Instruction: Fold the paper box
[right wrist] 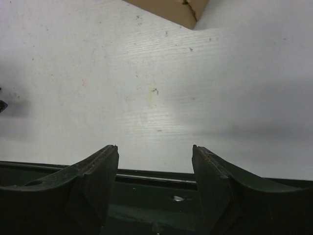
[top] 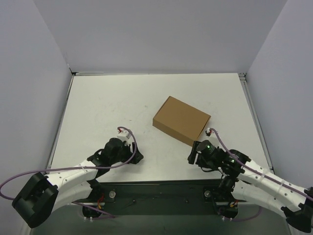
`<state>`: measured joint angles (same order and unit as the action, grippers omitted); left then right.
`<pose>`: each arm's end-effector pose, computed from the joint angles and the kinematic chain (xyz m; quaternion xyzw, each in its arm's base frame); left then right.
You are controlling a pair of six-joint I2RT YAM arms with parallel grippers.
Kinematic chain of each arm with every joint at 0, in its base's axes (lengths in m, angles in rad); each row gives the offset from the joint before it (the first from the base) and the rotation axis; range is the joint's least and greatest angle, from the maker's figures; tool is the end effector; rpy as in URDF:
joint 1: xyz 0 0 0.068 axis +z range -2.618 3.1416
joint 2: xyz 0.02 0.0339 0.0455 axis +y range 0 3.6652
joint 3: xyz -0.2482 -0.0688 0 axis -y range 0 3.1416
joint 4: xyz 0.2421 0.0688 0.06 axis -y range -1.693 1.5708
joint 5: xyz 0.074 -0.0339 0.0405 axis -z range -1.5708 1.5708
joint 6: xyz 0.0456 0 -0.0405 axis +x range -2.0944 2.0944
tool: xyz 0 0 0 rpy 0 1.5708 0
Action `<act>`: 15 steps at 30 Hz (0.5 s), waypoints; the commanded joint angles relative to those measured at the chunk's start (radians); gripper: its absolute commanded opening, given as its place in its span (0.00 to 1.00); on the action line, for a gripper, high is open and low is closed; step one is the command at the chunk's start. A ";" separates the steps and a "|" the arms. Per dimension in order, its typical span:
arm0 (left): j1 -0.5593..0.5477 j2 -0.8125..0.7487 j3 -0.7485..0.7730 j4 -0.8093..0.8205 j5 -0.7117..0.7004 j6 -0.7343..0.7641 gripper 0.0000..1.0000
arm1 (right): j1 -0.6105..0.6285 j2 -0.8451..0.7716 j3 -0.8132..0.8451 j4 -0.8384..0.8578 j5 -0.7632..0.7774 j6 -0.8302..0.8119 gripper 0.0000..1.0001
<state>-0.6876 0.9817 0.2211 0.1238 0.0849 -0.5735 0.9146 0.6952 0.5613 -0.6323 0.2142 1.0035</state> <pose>0.1481 -0.1267 0.1254 0.0699 0.8896 -0.2958 0.3410 0.1070 0.1231 0.2174 0.0825 0.9121 0.2622 0.3041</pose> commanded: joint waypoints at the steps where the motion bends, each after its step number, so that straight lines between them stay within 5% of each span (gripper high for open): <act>1: 0.014 0.037 0.069 0.069 0.029 -0.023 0.75 | 0.017 0.186 0.083 0.152 -0.033 -0.132 0.62; 9: 0.207 0.126 0.251 0.085 0.101 0.034 0.79 | -0.183 0.379 0.132 0.402 -0.148 -0.343 0.68; 15: 0.437 0.164 0.380 0.033 0.144 0.064 0.80 | -0.549 0.391 0.192 0.548 -0.343 -0.499 0.72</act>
<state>-0.3664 1.1339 0.5102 0.1497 0.1837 -0.5373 0.5304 1.0847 0.6781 -0.2043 0.0120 0.6540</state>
